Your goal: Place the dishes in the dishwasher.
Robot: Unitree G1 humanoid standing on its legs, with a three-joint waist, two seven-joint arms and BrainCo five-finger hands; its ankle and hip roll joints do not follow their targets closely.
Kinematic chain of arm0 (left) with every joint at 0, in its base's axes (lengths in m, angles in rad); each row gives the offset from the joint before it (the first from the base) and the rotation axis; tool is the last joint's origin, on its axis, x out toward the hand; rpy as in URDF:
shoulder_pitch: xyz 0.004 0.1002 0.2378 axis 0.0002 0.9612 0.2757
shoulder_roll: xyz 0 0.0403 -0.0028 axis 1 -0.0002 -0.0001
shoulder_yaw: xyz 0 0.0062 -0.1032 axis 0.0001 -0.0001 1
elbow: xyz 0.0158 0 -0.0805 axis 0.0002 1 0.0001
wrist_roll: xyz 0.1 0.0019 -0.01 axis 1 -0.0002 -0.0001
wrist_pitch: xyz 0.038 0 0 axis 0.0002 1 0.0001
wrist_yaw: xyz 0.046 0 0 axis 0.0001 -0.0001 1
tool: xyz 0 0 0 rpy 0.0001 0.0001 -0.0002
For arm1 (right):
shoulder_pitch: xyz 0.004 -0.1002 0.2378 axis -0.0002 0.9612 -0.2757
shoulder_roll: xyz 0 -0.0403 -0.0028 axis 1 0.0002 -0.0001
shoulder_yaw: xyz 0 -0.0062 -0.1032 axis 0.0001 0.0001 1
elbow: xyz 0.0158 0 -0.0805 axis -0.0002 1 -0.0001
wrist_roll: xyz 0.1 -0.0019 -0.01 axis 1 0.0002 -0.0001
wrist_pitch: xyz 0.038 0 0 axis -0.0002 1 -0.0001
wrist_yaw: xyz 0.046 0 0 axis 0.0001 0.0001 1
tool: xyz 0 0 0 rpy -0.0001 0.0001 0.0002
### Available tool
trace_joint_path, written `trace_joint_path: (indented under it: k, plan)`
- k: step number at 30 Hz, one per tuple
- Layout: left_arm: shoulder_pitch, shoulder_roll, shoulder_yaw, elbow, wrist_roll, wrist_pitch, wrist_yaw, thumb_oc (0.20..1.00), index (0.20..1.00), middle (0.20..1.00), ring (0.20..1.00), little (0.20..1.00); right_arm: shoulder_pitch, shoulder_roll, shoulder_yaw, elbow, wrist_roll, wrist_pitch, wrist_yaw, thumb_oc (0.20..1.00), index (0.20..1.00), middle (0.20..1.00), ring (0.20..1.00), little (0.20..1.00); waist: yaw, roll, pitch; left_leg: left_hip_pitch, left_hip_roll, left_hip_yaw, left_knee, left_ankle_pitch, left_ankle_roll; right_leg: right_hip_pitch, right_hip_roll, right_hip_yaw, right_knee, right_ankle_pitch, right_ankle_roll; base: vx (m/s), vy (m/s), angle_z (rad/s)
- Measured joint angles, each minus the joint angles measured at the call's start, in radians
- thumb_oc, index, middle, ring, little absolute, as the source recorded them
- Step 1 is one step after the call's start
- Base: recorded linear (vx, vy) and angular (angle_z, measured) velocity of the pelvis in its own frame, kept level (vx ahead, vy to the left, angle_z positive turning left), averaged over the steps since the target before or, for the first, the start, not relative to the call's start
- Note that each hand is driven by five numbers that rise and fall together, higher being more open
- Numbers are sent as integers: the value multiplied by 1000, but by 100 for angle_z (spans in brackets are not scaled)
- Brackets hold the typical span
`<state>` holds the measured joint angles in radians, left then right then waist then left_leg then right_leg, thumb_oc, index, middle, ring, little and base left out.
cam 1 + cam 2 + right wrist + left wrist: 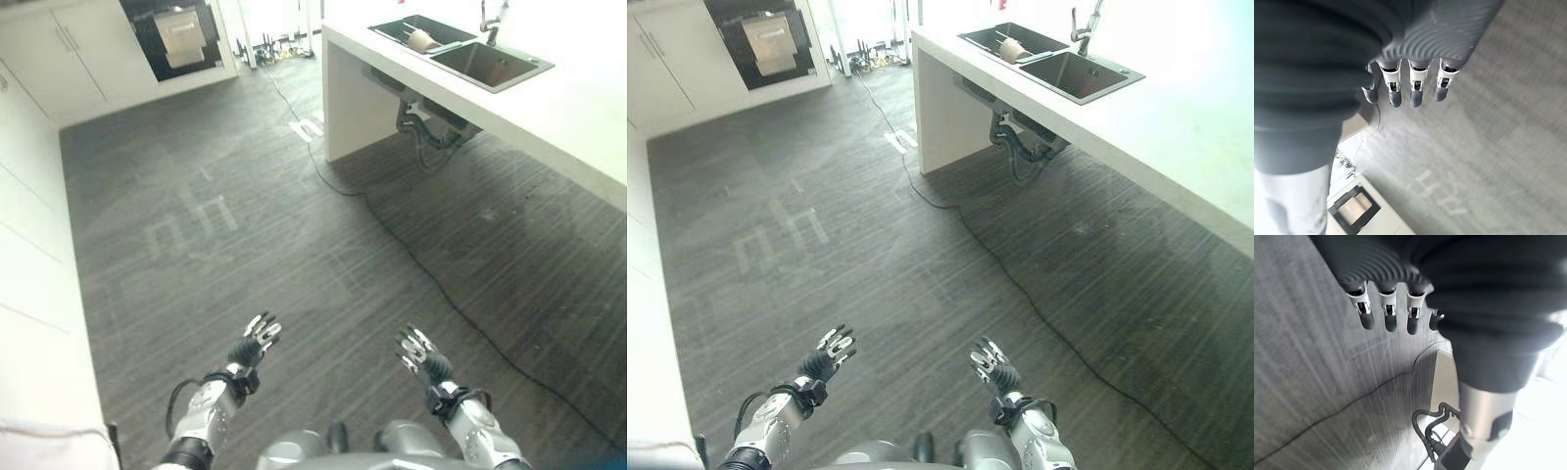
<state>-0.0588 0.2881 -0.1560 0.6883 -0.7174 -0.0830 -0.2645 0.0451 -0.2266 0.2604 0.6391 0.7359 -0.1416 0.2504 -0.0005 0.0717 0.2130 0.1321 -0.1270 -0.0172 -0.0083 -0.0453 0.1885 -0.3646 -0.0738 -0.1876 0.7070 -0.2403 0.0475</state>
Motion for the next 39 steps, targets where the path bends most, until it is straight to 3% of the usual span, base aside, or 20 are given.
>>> trace_joint_path:
  k: [1, 3, 5, 6, 8, 9, 11, 12, 14, 16, 17, 19, 20, 23, 25, 26, 28, 31, 36, 39]
  plan:
    - [-17, 0, 1, -8, -9, -3, 0, 1000, 1000, 1000, 1000, 1000, 42, -15, 1, 1, 2, 0, 20, 1000, 1000, 1000, 1000, 1000, -21, -34, 7, 45, -18, -11, 18, -91, -97, -92, -19, 10, -301, 88, 1, 627, -226, 85]
    - [-10, 16, -4, -24, -9, 1, 11, 1000, 1000, 1000, 1000, 1000, 77, -19, -12, 23, 14, -1, 42, 1000, 1000, 1000, 1000, 1000, -51, -96, 7, 86, -75, -36, 68, -151, -120, -142, -83, 7, -541, 161, 20, 452, -180, 70]
    - [0, -3, -25, -17, -9, 0, 24, 1000, 1000, 1000, 1000, 1000, 73, -19, -48, 57, 14, 2, 51, 1000, 1000, 1000, 1000, 1000, -51, -91, 7, 157, -66, -18, 71, -166, -129, -126, -71, -40, -584, 193, -4, 405, -157, 35]
    - [20, -24, -41, -18, -9, -9, 27, 1000, 1000, 1000, 1000, 1000, 60, -24, -47, 77, 13, 4, 54, 1000, 1000, 1000, 1000, 1000, -44, -71, 4, 194, -49, -16, 86, -173, -142, -98, -40, -88, -509, 207, -36, 360, -139, -13]
    - [97, -56, -40, -15, -10, -15, 26, 1000, 1000, 1000, 1000, 1000, 18, -20, -39, 92, 13, 5, 70, 1000, 1000, 1000, 1000, 1000, -25, -98, -17, 237, -95, 0, 202, -155, -185, 69, 38, -91, -517, 283, -233, 410, -148, -25]
    - [95, -73, -41, -24, -45, -12, 8, 1000, 1000, 1000, 1000, 1000, -11, -39, -70, 99, 13, 11, 65, 1000, 1000, 1000, 1000, 1000, -22, -72, -17, 178, -17, -5, 298, -269, -185, 129, 42, -57, -534, 353, -242, 620, -249, -2]
    - [103, -59, -30, -42, -92, -19, 2, 1000, 1000, 1000, 1000, 1000, -35, -46, -63, 85, 14, 26, 66, 1000, 1000, 1000, 1000, 1000, 0, -88, -13, 110, 84, -6, 314, -239, -229, 212, 37, -30, -512, 283, -227, 575, -267, -28]
    - [127, -95, 1, -56, -92, -29, 1, 1000, 1000, 1000, 1000, 1000, -44, -97, -16, 14, 13, 42, 69, 1000, 1000, 1000, 1000, 1000, -10, -46, -17, 63, 104, -24, 467, -178, -273, 182, 57, -48, -360, 208, -197, 405, -209, -53]
    - [118, -87, 2, -53, -131, -25, -8, 1000, 1000, 1000, 1000, 1000, -38, -94, 14, -37, 11, 59, 81, 1000, 1000, 1000, 1000, 1000, -44, -62, -37, -35, 93, 14, 695, -96, -331, 207, 76, -52, -351, 93, -198, 422, -201, -45]
    - [107, -109, 7, -81, -193, -8, -37, 1000, 1000, 1000, 1000, 1000, -24, -88, 15, -17, 8, 82, 81, 1000, 1000, 1000, 1000, 1000, -34, -73, -30, -223, 111, 44, 1008, 90, -279, 285, 90, -22, -412, 68, -222, 358, -67, -32]
    - [103, -104, 10, -92, -207, 0, -59, 1000, 1000, 1000, 1000, 1000, -24, -80, 13, -8, 3, 94, 81, 1000, 1000, 1000, 1000, 1000, -9, -103, -14, -327, 110, 65, 1104, 47, -225, 358, 80, -6, -459, 75, -208, 388, 45, -37]
    - [122, -86, 8, -90, -206, 5, -86, 1000, 1000, 1000, 1000, 1000, -24, -67, 5, -2, 4, 92, 81, 1000, 1000, 1000, 1000, 1000, 10, -125, -9, -435, 107, 73, 861, -33, -160, 501, 76, 12, -584, 78, -155, 394, 182, -43]
    - [129, -76, 7, -92, -206, 8, -92, 1000, 1000, 1000, 1000, 1000, -27, -58, 7, 0, 1, 93, 77, 1000, 1000, 1000, 1000, 1000, 19, -124, -11, -432, 105, 85, 576, -36, -154, 566, 78, 16, -631, 70, -130, 466, 314, -25]
    - [127, -68, 5, -95, -205, 16, -105, 1000, 1000, 1000, 1000, 1000, -32, -61, 32, 5, 1, 93, 38, 1000, 1000, 1000, 1000, 1000, 27, -90, -7, -411, 70, -9, 1, 46, -182, 696, 85, 22, -692, 25, -52, 409, 281, -18]
    - [158, -72, 4, -94, -204, 23, -112, 1000, 1000, 1000, 1000, 1000, -30, -63, 62, 35, 2, 92, 23, 1000, 1000, 1000, 1000, 1000, 80, -52, -14, -391, 90, -130, -22, 51, -173, 780, 83, 98, -687, 1, -15, 326, 359, -78]
    - [160, -73, 7, -86, -204, 28, -112, 1000, 1000, 1000, 1000, 1000, -35, -56, 65, 60, 3, 90, 18, 1000, 1000, 1000, 1000, 1000, 90, -70, -9, -391, 62, -108, 53, 120, -176, 805, 60, 126, -656, -4, -13, 275, 391, -83]
    - [141, -70, -2, -51, -196, 37, -135, 1000, 1000, 1000, 1000, 1000, -23, -53, 47, 59, 4, 76, 13, 1000, 1000, 1000, 1000, 1000, 82, -89, -10, -310, 25, -39, 91, 187, -99, 738, -18, 123, -385, -39, -3, 315, 420, -63]
    - [48, -22, -19, 7, -169, 29, -152, 1000, 1000, 1000, 1000, 1000, -10, -29, 17, 44, 13, 56, 4, 1000, 1000, 1000, 1000, 1000, 39, -106, -11, -209, -19, -20, 55, 152, -33, 563, -33, 69, -302, -125, -2, 297, 410, -23]
    - [31, 1, -41, -15, -147, 41, -151, 1000, 1000, 1000, 1000, 1000, 42, 33, 41, 50, 30, 57, -19, 1000, 1000, 1000, 1000, 1000, 31, -93, -23, -97, -69, -23, 97, 29, 21, 317, -83, 77, -13, -4, 38, 194, 358, 10]
    - [81, 29, -41, -23, -126, 49, -130, 1000, 1000, 1000, 1000, 1000, 25, 35, 42, 49, 29, 57, -21, 1000, 1000, 1000, 1000, 1000, 43, -52, -22, -42, -57, 34, 95, -5, 11, 159, -169, -85, 160, 34, 36, 146, 141, -49]
